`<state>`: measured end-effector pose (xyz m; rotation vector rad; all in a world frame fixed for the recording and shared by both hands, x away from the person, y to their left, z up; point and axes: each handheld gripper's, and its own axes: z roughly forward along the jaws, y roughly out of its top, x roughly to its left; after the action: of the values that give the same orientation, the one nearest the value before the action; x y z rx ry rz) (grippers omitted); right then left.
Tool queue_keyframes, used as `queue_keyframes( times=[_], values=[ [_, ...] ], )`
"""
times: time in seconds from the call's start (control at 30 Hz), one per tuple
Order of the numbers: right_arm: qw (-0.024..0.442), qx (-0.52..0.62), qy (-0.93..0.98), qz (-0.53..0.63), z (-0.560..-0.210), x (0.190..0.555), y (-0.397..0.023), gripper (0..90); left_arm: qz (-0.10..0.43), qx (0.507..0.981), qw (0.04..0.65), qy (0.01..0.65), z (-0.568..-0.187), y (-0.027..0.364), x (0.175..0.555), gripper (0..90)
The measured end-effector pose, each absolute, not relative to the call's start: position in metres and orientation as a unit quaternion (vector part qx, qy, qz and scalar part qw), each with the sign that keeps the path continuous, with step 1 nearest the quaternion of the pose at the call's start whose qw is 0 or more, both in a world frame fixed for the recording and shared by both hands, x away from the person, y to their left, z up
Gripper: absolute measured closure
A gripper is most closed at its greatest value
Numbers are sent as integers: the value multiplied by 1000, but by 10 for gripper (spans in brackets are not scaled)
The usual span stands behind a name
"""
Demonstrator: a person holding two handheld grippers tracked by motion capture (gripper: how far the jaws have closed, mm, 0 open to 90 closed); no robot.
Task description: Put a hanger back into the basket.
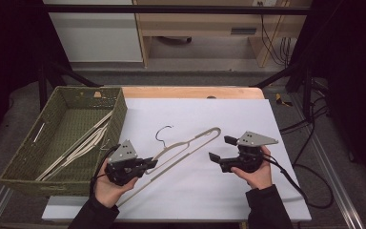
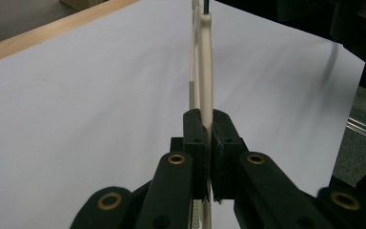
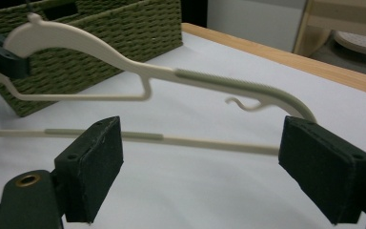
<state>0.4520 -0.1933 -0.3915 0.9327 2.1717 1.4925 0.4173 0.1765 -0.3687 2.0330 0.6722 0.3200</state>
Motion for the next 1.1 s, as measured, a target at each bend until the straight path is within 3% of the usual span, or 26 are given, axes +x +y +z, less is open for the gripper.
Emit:
queue_keyframes(
  times=[0.57, 1.1],
  values=[
    [204, 373, 742, 519, -399, 459, -222, 114, 172, 800, 511, 264, -316, 199, 402, 867],
    [212, 370, 740, 521, -396, 457, -226, 110, 230, 796, 493, 265, -251, 240, 426, 868]
  ],
)
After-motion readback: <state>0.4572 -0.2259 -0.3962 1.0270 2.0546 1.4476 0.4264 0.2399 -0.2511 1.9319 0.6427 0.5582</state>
